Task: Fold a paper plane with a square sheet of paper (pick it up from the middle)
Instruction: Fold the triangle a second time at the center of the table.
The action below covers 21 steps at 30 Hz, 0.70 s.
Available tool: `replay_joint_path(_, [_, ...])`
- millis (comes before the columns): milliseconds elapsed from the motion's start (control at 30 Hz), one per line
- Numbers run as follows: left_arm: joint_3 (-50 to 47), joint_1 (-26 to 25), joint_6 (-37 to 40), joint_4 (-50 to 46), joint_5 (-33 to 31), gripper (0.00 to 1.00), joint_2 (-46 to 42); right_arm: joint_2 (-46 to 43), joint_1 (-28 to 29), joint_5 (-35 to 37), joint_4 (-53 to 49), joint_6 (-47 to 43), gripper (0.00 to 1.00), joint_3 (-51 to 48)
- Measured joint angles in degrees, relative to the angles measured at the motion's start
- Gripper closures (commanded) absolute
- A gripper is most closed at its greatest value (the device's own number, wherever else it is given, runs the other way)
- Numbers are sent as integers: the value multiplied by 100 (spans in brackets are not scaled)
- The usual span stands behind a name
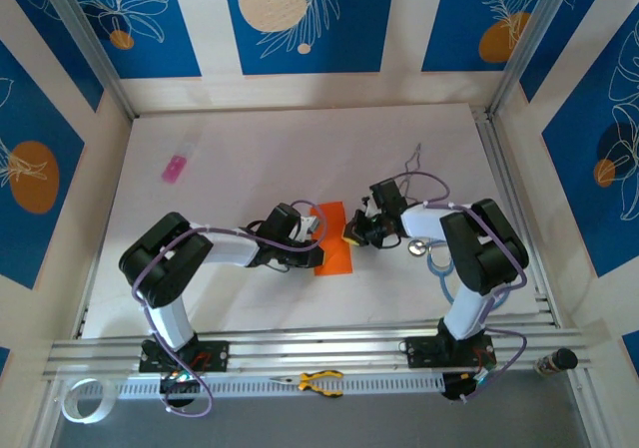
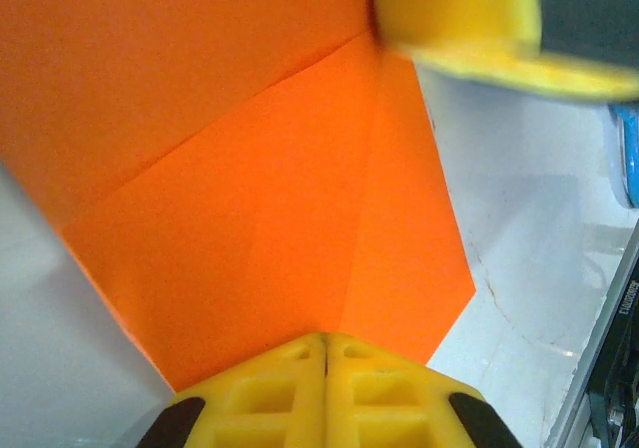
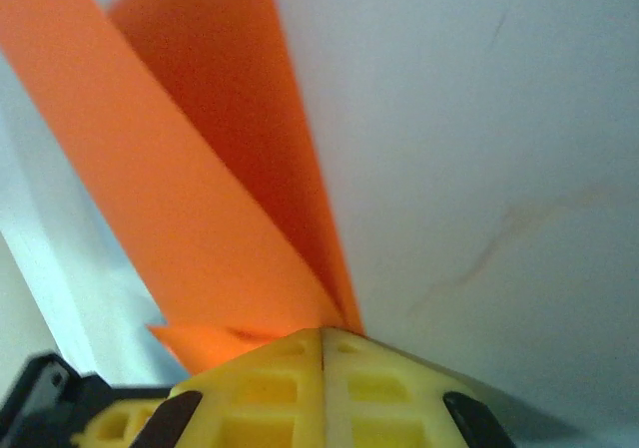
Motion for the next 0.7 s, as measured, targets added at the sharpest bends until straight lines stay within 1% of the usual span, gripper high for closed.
replay_joint_path(100, [-7, 0, 0, 7, 0, 100, -9, 66, -160, 22, -114, -50, 99, 295])
replay_joint_path(167, [-11, 0, 0, -2, 0, 100, -20, -24, -146, 44, -133, -59, 99, 376])
replay_joint_path(233, [-11, 0, 0, -17, 0, 100, -26, -223, -9, 83, -186, -57, 99, 356])
replay_joint_path(333, [-11, -2, -2, -63, -2, 100, -48, -509, 352, 70, -236, -59, 99, 326])
replay_joint_path(467, [-11, -2, -13, -114, -4, 100, -66, -492, 675, -13, -142, -55, 100, 157])
replay_joint_path(633, [-11, -2, -31, -190, -4, 100, -103, -111, 531, -26, -107, -55, 100, -105])
replay_joint_path(700, [-11, -2, -68, -210, -2, 100, -125, -22, 457, -164, -13, -55, 100, -133])
